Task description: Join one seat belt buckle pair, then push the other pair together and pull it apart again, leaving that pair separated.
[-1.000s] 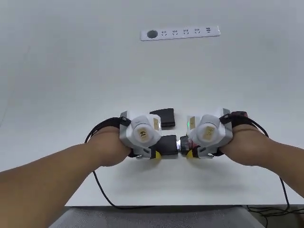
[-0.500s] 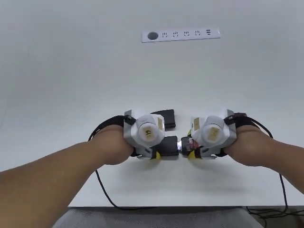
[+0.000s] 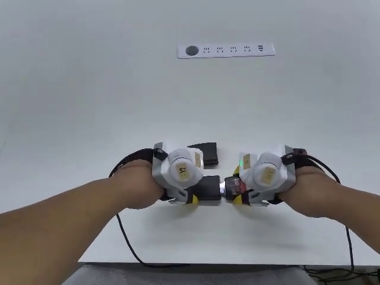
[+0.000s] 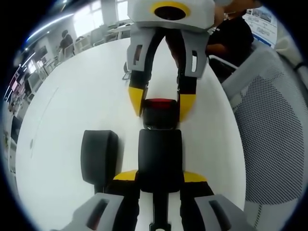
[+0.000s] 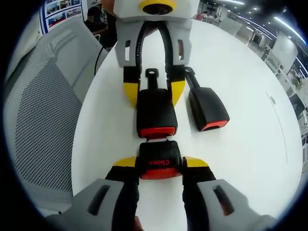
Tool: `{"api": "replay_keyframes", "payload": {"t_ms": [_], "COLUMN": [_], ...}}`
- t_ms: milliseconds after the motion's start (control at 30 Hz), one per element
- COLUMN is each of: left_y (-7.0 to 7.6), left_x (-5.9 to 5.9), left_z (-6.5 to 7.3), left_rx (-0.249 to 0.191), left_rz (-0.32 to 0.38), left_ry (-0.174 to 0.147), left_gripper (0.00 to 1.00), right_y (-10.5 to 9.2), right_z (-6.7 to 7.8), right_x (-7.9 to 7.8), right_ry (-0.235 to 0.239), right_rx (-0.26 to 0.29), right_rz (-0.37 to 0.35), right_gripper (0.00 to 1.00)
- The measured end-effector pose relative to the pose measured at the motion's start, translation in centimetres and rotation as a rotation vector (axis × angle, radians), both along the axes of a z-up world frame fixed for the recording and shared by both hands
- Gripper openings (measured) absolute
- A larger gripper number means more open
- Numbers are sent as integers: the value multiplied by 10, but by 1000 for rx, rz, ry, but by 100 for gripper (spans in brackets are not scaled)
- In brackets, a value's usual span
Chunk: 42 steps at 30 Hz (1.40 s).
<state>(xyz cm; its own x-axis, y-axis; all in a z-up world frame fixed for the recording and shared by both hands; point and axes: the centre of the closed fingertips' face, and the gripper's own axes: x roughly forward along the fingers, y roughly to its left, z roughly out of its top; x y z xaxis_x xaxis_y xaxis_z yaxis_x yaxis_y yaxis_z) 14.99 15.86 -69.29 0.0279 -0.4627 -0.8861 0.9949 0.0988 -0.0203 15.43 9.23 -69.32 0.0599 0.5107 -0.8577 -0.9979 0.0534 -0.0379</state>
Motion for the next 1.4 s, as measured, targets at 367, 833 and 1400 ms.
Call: {"api": "replay_keyframes", "payload": {"t_ms": [367,833,1400], "left_y": [0,5,6], "left_x": [1,32,87], "left_z": [3,46,40], "left_rx": [17,-49,-35], "left_rz": [72,112,125], "left_ry": [27,-62,-88], "left_gripper": [35,39,40], "right_y": [0,-22,-105], "right_z": [4,38,32], "right_x": [-2,12,61], "right_ry": [22,-2,-44], "right_rx": [0,53,-20], "right_rz": [-9,-93,-190], "right_gripper": [35,35,34]}}
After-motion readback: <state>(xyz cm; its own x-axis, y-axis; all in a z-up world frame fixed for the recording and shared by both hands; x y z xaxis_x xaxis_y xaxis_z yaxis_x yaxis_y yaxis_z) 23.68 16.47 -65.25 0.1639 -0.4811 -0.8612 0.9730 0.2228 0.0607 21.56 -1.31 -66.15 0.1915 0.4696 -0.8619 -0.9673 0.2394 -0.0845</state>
